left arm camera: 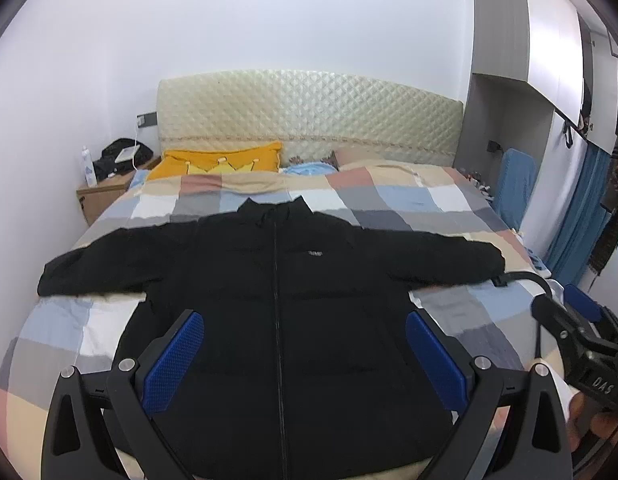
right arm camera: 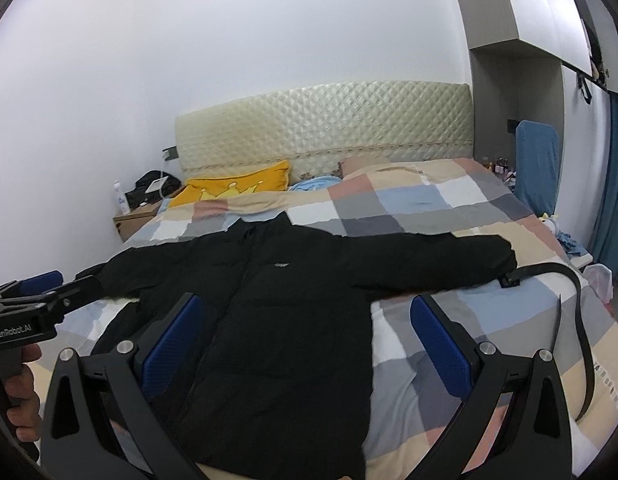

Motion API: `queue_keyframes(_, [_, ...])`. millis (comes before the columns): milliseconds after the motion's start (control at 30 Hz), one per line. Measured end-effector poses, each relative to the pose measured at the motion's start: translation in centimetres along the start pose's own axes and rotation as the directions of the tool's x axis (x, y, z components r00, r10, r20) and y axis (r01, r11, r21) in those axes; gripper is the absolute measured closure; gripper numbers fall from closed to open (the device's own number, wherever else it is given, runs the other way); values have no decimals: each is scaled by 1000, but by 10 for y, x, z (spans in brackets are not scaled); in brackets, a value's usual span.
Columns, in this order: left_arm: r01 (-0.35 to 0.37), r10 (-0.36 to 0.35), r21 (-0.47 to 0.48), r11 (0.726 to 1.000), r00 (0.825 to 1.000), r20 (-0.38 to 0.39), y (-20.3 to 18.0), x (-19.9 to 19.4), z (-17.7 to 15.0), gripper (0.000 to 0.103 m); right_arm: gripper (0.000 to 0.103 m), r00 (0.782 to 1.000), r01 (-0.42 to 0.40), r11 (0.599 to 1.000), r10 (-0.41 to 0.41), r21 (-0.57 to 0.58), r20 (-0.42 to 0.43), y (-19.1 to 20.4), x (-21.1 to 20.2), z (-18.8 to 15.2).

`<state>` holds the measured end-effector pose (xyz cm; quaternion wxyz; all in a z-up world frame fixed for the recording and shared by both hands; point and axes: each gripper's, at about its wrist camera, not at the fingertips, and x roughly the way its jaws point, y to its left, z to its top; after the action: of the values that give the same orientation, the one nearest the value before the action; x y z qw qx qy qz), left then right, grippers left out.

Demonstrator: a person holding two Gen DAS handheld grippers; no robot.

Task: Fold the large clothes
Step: 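Move the right tool to the jacket sleeve cuff and grasp it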

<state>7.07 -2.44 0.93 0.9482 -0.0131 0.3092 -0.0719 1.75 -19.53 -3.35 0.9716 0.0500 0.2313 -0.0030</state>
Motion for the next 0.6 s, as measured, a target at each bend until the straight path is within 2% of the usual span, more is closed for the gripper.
queue_keyframes(67, [-4, 4, 10, 1000, 1000, 13, -2, 20, 8, 1, 0, 1000, 11, 1000, -12, 19, 17, -6, 7, 6])
queue_keyframes(133, [-3, 3, 23, 1000, 1000, -13, -4, 43, 14, 1, 0, 999, 15, 999, -16, 38, 33, -14, 16, 11])
queue_keyframes(267, [8, -7, 20, 1000, 999, -34, 0, 82, 23, 1, 0, 996, 72, 996, -75, 42, 57, -32, 45, 25])
queue_keyframes(600, [-10, 8, -23, 1000, 998, -60, 20, 119, 3, 1, 0, 988, 144, 986, -148, 88, 44, -83, 96, 38])
